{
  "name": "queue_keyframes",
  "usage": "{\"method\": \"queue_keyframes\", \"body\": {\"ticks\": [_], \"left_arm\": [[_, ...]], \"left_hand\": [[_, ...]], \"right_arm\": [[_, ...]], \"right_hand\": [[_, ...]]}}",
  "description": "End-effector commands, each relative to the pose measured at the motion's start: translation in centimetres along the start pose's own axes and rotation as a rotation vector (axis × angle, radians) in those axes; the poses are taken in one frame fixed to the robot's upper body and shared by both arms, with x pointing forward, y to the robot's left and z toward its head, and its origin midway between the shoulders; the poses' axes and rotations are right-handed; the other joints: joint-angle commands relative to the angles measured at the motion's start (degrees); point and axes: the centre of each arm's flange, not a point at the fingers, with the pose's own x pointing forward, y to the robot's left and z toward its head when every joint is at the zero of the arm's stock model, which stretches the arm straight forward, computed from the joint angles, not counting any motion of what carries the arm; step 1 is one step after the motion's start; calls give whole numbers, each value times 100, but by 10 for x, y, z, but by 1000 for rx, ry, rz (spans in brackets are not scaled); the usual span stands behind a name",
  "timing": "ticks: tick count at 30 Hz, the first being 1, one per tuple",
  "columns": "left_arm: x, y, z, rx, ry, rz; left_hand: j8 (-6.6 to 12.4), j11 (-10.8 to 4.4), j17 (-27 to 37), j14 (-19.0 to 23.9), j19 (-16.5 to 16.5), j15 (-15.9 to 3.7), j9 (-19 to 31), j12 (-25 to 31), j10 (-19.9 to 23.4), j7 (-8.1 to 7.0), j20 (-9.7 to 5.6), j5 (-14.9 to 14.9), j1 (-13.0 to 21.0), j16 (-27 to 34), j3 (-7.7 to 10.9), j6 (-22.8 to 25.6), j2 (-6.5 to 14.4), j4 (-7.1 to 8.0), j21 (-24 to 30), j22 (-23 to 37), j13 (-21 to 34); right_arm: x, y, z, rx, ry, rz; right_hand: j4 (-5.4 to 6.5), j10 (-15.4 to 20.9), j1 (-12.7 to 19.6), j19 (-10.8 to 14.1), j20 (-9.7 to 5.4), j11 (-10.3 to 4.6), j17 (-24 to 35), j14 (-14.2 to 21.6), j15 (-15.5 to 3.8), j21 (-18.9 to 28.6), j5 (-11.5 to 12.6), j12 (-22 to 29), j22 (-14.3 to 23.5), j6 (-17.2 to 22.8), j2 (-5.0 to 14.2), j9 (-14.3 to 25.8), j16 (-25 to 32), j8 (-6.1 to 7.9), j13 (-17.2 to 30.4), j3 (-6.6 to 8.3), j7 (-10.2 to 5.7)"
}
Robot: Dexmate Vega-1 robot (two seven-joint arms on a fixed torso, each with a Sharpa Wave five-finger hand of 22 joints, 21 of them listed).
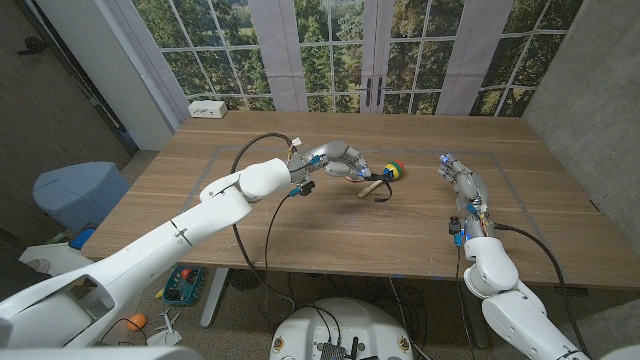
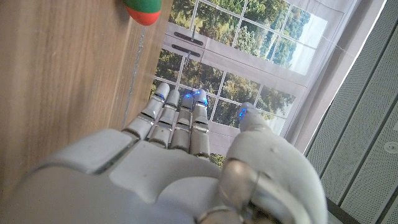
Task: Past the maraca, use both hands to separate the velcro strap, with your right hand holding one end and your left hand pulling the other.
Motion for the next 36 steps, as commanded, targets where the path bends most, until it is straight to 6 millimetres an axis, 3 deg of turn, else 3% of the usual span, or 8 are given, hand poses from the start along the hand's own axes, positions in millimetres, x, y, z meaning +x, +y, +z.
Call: {"method": "queue_keyframes", "body": {"ticks": [1, 21, 36], "left_arm": [[-24, -3, 3, 176, 135, 214], [-41, 0, -10, 261, 365, 299], [-50, -1, -38, 224, 429, 321]], "left_hand": [[-3, -256, -27, 12, -36, -868, 34, 8, 291, 31, 48, 47, -15, -54, 8, 3, -20, 23, 55, -9, 379], [-49, -256, -319, 10, -60, -866, 50, -20, 272, 45, 78, 107, -47, -366, 39, -16, -29, 19, 97, -120, 402], [-105, -254, -632, 26, -116, -866, 33, -65, 296, 54, 75, 149, -79, -654, 84, -10, -47, 19, 80, -197, 388]], "right_arm": [[4, 4, 0, -6, 7, 20], [17, 16, 2, -14, 7, 79], [22, 23, 2, -23, 17, 99]], "right_hand": [[5, 1, -32, -6, 25, 1, 4, -8, 24, -18, 36, -15, 13, -31, 32, 2, -27, 36, -10, -19, 3], [42, -60, -203, -39, 4, 4, -6, -27, 37, -34, 43, -37, 10, -111, 93, -7, -71, 41, -77, -35, 7], [38, -44, -282, -38, 40, 3, -13, -18, 57, -37, 44, -26, 8, -128, 96, -12, -90, 53, -115, -42, 18]]}}
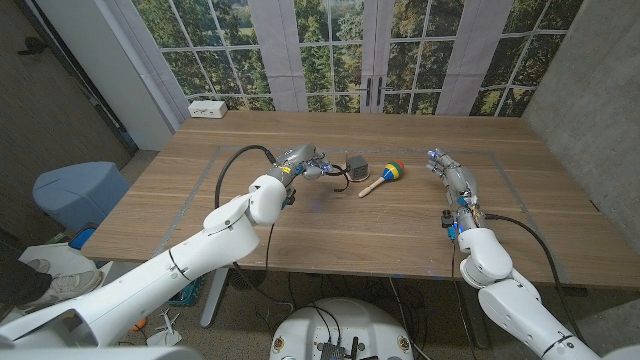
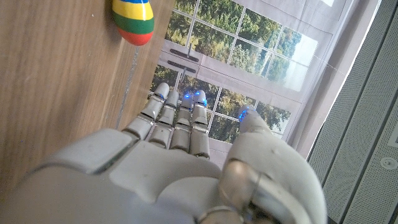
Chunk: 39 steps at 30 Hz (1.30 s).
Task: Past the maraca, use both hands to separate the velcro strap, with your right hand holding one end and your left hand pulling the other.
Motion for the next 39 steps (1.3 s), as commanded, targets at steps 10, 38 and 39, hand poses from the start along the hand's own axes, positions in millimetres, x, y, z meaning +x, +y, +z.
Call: {"method": "queue_keyframes", "body": {"ticks": [10, 38, 39], "left_arm": [[2, -6, -32, -8, 120, -20], [4, 4, -54, -241, -17, -38], [5, 4, -55, -253, -37, -61]], "left_hand": [[-225, -288, -686, -32, -52, -829, -102, -205, 203, 84, 15, 85, -268, -606, 165, -103, -62, 31, -22, -40, 20], [-1580, 771, -2479, -3740, -1697, 286, -1034, -1051, -4944, -230, 462, -542, -3240, -1042, -618, -4526, -391, 452, -1474, -87, -1945], [-1579, 684, -2489, -3821, -1740, 308, -1040, -1066, -5104, -255, 434, -558, -3319, -1042, -606, -4604, -325, 476, -1526, -88, -2000]], "right_arm": [[8, 9, 2, -15, 9, 22], [17, 16, -3, -28, 23, 33], [18, 16, -3, -25, 24, 36]], "right_hand": [[-3, 14, -77, -27, 56, 17, 10, 35, 36, -43, 49, 1, 5, -35, 34, 13, -13, 34, -24, -16, 9], [-51, -33, -154, -35, 34, 7, 3, 25, 17, -54, 56, -9, 4, -142, 42, 8, -47, 19, -82, -5, -26], [-49, -38, -161, -41, 24, 7, 3, 18, 10, -56, 55, -10, 4, -146, 44, 7, -51, 19, -85, -5, -32]]}}
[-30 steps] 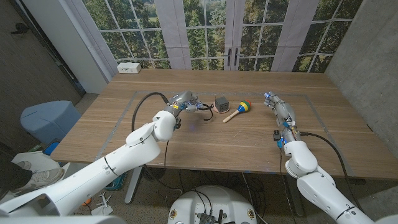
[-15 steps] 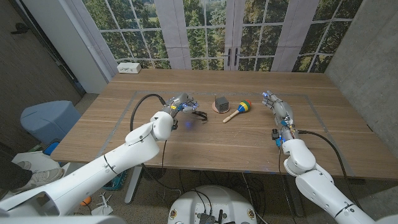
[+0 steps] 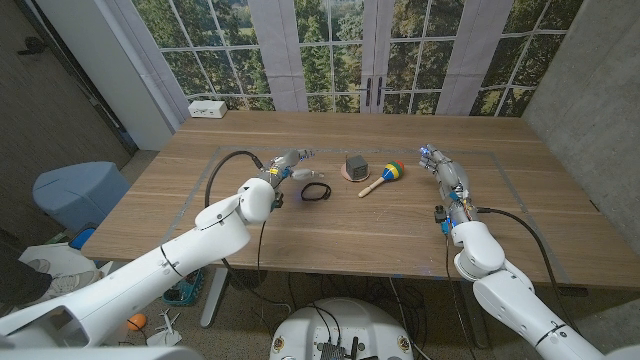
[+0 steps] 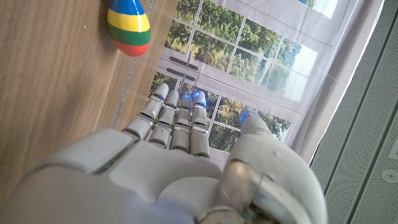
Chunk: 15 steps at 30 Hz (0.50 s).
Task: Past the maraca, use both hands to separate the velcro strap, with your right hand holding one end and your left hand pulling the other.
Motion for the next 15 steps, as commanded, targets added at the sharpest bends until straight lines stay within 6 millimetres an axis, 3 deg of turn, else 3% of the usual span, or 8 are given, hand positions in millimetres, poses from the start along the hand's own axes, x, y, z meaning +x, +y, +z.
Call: {"method": "queue_keyframes", "body": {"ticks": [1, 3, 6, 15], "left_arm": [[4, 8, -13, -187, -145, -44], [5, 8, -16, -234, -172, -50], [6, 9, -21, -304, -219, -46], [6, 9, -31, -449, -368, 5]], "left_hand": [[12, -84, -14, -390, -272, 23, -12, 38, -469, -91, -44, -59, -422, 16, 23, -359, 343, 162, -245, 18, -224], [21, -83, -43, -750, -469, 62, -22, 45, -739, -94, -106, -62, -681, -24, 73, -523, 594, 256, -421, 18, -369], [0, -112, -61, -983, -552, 59, -33, 48, -937, -80, -208, -41, -837, -22, 136, -721, 773, 299, -534, 14, -463], [14, -181, -63, -1167, -487, -38, -44, 72, -1064, -20, -394, -10, -1055, 5, 221, -883, 960, 404, -604, 10, -541]], "right_arm": [[6, 2, -4, -6, 9, 17], [8, 2, -5, -6, 10, 25], [10, 2, -6, -1, 9, 43], [18, 2, -11, 13, 20, 70]], "right_hand": [[-16, -37, -51, -26, -42, -31, 2, 5, -13, -17, 5, -17, 4, -65, 55, 6, -33, 15, 2, 17, -23], [0, -59, -90, -32, -90, -40, 4, -11, -26, -20, -6, -23, 5, -89, 69, 6, -44, 13, -8, 13, -41], [66, -77, -191, -27, -161, -37, 7, -36, -57, -17, -41, -24, 9, -120, 123, 8, -61, 14, -27, 3, -53], [540, -198, -771, -85, -352, -28, -25, -231, -192, -29, -322, -46, 15, -341, 288, 1, -213, -9, -125, -13, -52]]}}
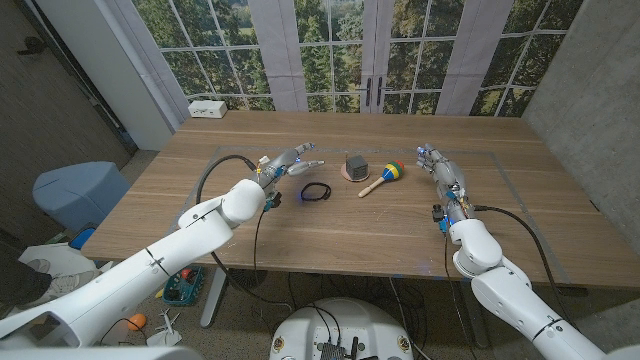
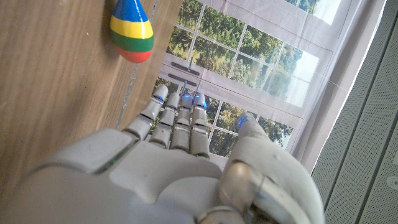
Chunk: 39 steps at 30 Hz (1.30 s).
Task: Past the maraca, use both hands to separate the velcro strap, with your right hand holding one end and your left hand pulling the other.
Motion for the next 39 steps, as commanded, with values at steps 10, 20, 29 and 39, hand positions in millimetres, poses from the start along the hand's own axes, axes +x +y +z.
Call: {"method": "queue_keyframes", "body": {"ticks": [10, 20, 29, 39], "left_arm": [[-8, 14, -17, -326, -295, 91], [-8, 18, -23, -467, -362, 101], [-7, 17, -28, -600, -392, 127], [-3, 16, -39, -755, -397, 169]], "left_hand": [[75, -164, 11, 36, 208, -210, 10, 127, 123, 228, -257, 157, -721, 115, 269, 65, 207, 673, -94, 20, -66], [134, -208, -18, 273, 571, -341, -2, 177, 383, 289, -426, 269, -1007, 153, 581, 393, 198, 980, -74, 4, -79], [122, -257, -24, 365, 720, -409, -5, 174, 473, 242, -499, 272, -1193, 146, 655, 510, 93, 1102, -84, 0, -80], [126, -234, -31, 475, 787, -431, -7, 182, 572, 269, -516, 274, -1332, 154, 714, 627, 107, 1161, -112, -3, -81]], "right_arm": [[18, 2, -14, 28, 27, 70], [22, -4, -24, 52, 33, 75], [18, -22, -26, 80, -5, 22], [18, -43, -23, 85, -33, -40]], "right_hand": [[518, -174, -555, 6, -263, -65, -52, -200, -145, -36, -250, -43, -8, -215, 33, -15, -185, -19, -108, 103, -9], [736, -243, -766, 7, -360, -98, -100, -280, -194, -58, -267, -55, -29, -290, 11, -23, -278, -16, -168, 156, -15], [870, -289, -924, -15, -422, -99, -149, -300, -206, -98, -261, -61, -52, -337, -33, -30, -341, -12, -217, 169, -8], [981, -251, -1112, -146, -498, -120, -224, -337, -207, -202, -248, -35, -75, -340, -72, -39, -434, 10, -283, 178, -2]]}}
